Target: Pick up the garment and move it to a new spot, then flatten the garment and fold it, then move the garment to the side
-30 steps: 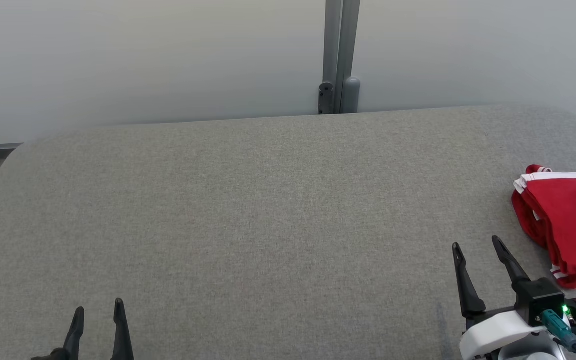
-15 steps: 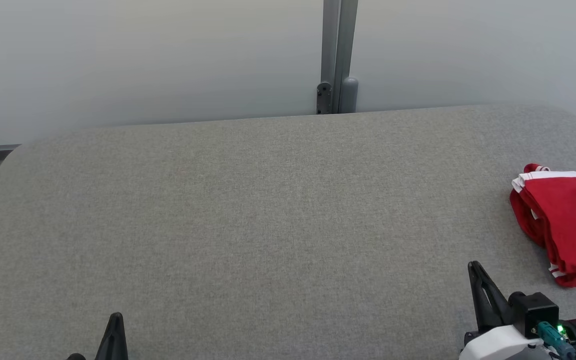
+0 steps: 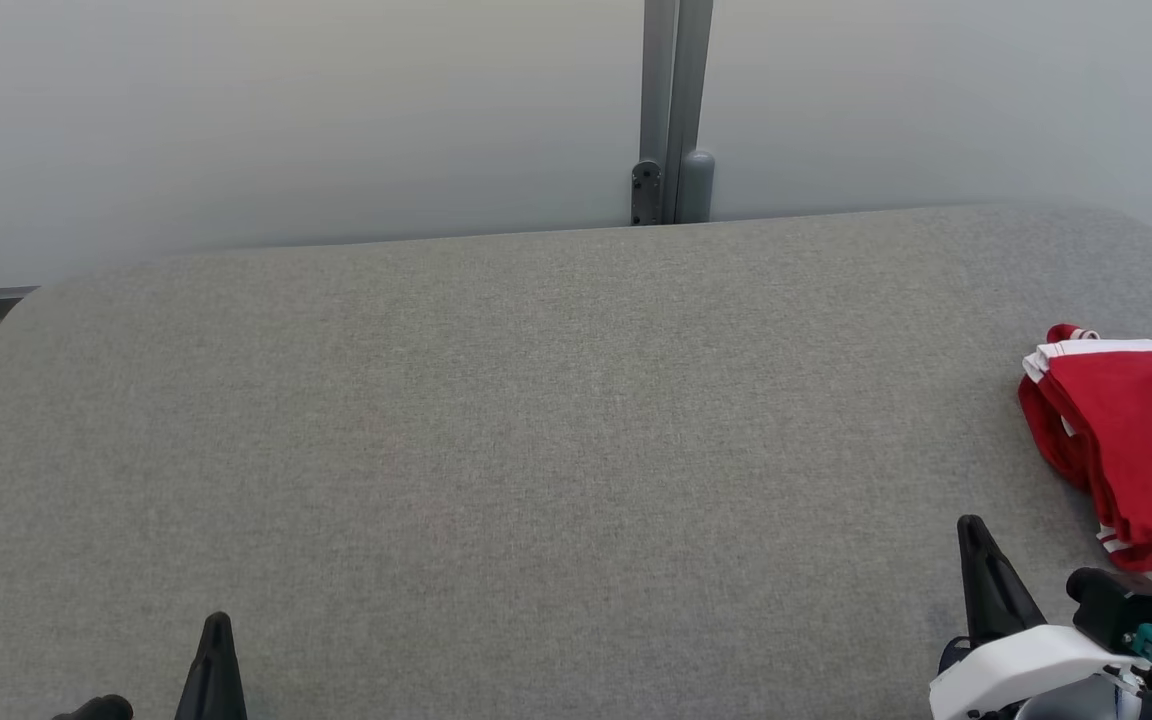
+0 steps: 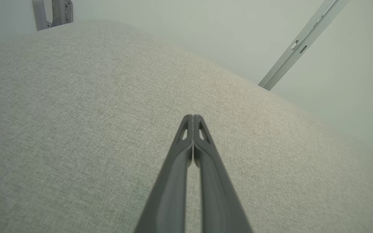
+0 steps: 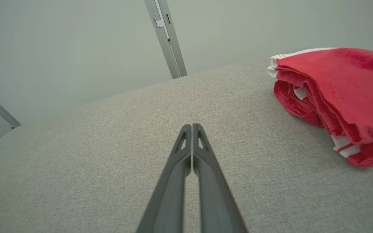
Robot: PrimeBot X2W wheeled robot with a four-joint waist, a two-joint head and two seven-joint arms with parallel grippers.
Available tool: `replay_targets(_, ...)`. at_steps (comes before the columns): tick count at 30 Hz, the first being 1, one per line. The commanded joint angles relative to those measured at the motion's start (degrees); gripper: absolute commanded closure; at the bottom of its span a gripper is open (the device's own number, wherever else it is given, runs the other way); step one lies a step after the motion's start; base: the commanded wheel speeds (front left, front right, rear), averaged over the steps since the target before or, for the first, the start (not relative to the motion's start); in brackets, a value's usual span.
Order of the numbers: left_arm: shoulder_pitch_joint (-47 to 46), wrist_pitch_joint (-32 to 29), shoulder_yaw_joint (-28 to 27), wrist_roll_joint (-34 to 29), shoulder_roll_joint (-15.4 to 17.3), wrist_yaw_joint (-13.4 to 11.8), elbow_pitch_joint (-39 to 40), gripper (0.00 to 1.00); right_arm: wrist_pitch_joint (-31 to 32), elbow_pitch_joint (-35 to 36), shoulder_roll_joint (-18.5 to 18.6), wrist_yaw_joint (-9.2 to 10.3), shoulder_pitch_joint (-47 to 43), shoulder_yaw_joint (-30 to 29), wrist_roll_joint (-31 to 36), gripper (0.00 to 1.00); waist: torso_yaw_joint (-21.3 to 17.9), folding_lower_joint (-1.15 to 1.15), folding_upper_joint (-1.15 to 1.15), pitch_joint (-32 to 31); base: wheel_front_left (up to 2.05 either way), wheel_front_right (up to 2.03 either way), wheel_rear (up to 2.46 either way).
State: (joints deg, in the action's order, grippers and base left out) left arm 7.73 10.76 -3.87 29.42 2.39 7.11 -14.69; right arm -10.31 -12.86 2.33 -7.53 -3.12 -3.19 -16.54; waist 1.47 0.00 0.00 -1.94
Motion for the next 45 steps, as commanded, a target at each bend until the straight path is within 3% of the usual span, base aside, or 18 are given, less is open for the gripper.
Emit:
replay_targets(1,-2.0,-0.5,-0.4,2.4,0.2,0.1,0.9,1.00,0.5,0.7,0.3,0.01,1.7,-0.3,-2.9,1.00,0.0,0.00,0.00,0.0,0.00,0.00,0.00)
replay_targets(24,-5.8,-5.6,-1.1,20.9,0.4,0.2,0.9,1.00,5.4,0.3,0.4,0.02,4.2,-1.2,-25.1,1.00,-0.3,0.00,0.00,0.5,0.00,0.00,0.00)
replay_targets(45,-8.6,-9.4,-1.6,34.4,0.5,0.3,0.9,1.00,9.1,-0.2,0.5,0.02,6.0,-1.9,-41.3,1.00,-0.6,0.00,0.00,0.9,0.00,0.00,0.00)
